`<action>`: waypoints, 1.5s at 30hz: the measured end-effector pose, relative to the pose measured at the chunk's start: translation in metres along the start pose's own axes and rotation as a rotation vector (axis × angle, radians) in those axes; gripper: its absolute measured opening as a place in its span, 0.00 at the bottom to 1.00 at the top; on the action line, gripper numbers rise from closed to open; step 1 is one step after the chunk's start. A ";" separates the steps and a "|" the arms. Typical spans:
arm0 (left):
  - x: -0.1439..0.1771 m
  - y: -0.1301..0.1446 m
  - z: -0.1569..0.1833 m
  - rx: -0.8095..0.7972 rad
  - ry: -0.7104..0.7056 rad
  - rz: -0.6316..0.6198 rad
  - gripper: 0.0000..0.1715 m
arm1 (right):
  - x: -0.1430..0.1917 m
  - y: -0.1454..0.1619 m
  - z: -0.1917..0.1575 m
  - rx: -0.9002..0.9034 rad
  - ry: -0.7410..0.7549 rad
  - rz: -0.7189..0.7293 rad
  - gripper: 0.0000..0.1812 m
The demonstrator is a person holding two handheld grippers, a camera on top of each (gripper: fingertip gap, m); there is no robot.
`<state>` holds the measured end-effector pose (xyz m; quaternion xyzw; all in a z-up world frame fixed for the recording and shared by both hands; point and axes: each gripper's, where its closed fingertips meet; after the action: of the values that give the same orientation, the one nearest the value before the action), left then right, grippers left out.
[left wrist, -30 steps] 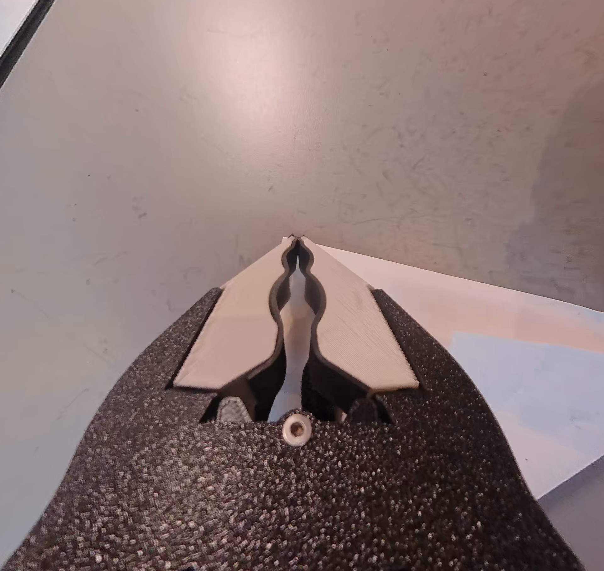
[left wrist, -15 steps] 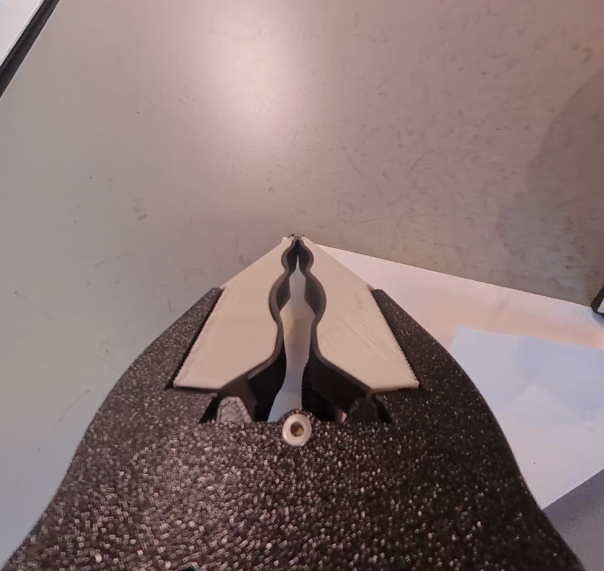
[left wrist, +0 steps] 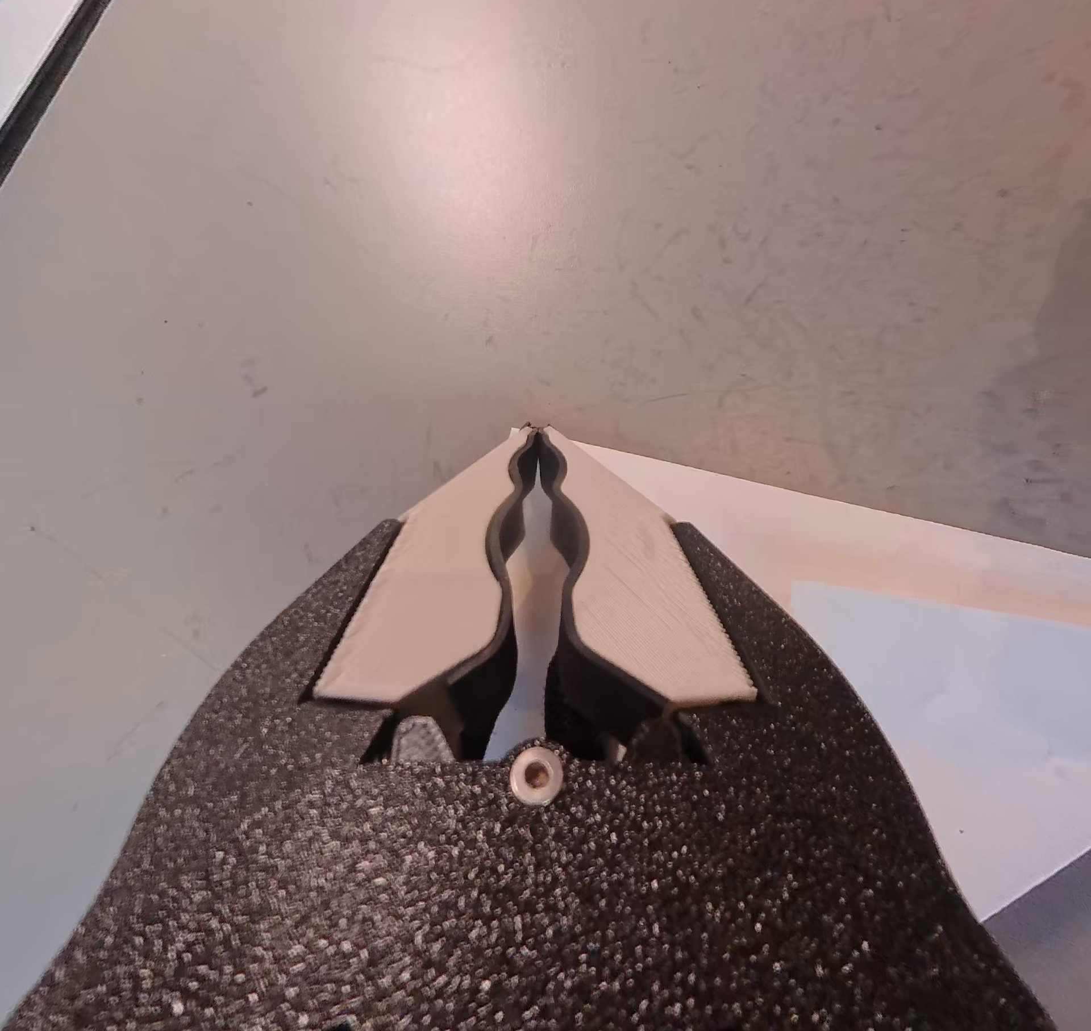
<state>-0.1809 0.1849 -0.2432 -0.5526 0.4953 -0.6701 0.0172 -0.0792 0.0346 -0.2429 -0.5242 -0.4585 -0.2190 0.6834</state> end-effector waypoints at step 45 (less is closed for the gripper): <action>0.190 -0.064 0.000 0.180 0.122 0.586 0.30 | 0.032 -0.035 0.075 0.161 -0.012 0.127 0.37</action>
<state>-0.2214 0.1091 -0.0624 -0.3414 0.5722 -0.7097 0.2288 -0.1206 0.0970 -0.1948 -0.4969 -0.4445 -0.1347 0.7330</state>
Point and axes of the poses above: each gripper's, where its closed fingertips meet, x back along the fingers, y out of its underside, z = x × y across the jaws, and after that the axes turned 1 degree about y, right-handed
